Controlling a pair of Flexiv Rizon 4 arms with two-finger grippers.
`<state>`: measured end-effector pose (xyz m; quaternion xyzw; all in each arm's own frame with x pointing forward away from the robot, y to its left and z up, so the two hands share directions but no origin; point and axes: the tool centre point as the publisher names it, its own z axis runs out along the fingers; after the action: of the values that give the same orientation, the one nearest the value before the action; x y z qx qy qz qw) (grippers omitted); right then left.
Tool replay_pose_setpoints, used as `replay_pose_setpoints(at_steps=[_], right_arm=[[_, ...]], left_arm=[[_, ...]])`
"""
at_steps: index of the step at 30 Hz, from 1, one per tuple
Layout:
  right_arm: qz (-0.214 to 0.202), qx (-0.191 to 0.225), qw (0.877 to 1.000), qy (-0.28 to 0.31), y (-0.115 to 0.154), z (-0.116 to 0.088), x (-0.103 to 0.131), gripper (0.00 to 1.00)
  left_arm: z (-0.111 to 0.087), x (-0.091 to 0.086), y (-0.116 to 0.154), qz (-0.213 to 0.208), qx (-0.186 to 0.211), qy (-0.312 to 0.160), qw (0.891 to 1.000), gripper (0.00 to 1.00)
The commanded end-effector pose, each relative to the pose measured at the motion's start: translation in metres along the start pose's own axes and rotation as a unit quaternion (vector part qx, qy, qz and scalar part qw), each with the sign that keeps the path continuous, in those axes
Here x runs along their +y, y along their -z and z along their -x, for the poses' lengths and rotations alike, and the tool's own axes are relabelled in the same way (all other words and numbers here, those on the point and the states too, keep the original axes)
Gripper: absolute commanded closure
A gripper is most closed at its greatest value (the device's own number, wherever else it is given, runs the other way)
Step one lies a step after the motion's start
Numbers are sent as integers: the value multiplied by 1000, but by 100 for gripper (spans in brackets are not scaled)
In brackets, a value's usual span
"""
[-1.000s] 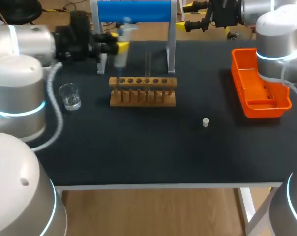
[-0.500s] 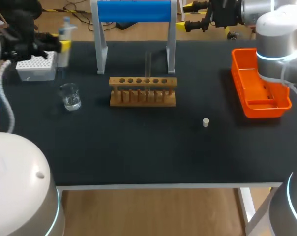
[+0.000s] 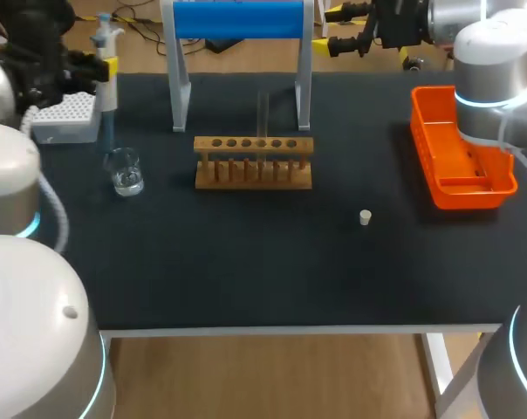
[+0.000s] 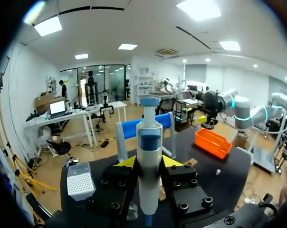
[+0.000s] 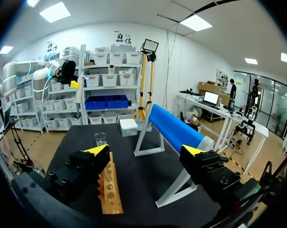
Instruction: Invert the test tube, pick up the pipette, mount the tip to pipette, aspirate from beaker and dispense into the tube, eject the tip, return the pipette, and cap with the stopper.
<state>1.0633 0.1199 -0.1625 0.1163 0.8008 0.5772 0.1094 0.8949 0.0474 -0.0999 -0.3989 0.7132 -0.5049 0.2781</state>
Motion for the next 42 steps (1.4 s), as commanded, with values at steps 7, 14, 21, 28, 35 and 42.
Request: replay_pose_setpoints(at_steps=[7, 14, 21, 28, 35, 42], right_arm=[[-2, 2, 1000, 0, 1, 1, 1, 0], [-2, 2, 1000, 0, 1, 1, 1, 0], [-2, 2, 1000, 0, 1, 1, 1, 0], [-2, 2, 1000, 0, 1, 1, 1, 0], [-2, 2, 1000, 0, 1, 1, 1, 0], [-2, 2, 1000, 0, 1, 1, 1, 0]], left_arm=[[-21, 6, -67, -46, -175, 10, 983, 100], [-25, 3, -92, -50, -192, 15, 980, 100], [-25, 6, -115, -54, -196, 18, 979, 100], [-19, 12, -138, -59, -204, 27, 977, 100], [-9, 12, -153, -59, -211, 30, 975, 100], [5, 9, -173, -55, -211, 30, 976, 100]])
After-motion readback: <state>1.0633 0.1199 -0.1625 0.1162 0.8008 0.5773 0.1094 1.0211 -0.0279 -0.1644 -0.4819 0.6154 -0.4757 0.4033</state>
